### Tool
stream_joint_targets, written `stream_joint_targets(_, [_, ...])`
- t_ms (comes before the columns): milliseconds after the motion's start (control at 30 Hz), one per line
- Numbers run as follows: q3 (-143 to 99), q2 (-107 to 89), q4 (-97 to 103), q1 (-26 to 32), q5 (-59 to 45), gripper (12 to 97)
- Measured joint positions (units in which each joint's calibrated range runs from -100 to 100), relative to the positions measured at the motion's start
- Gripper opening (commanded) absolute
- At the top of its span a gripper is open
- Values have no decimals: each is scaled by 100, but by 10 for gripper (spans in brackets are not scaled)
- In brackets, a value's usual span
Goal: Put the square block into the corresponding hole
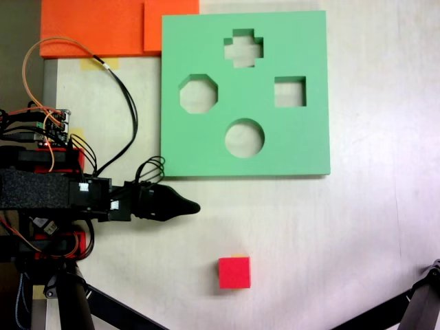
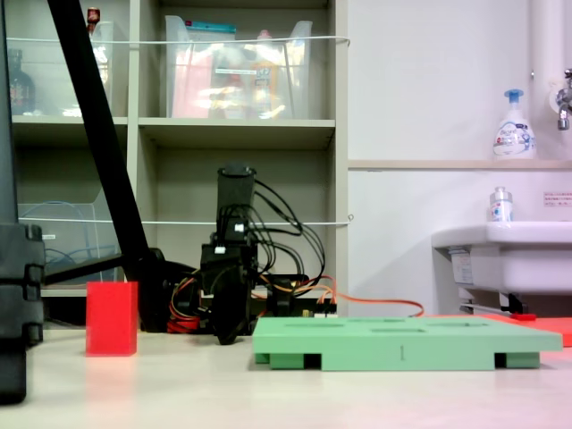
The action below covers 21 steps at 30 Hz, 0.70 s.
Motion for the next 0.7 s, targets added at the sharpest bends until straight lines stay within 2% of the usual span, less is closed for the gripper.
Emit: stream_joint_targets(700, [0, 0, 0, -73, 59, 489])
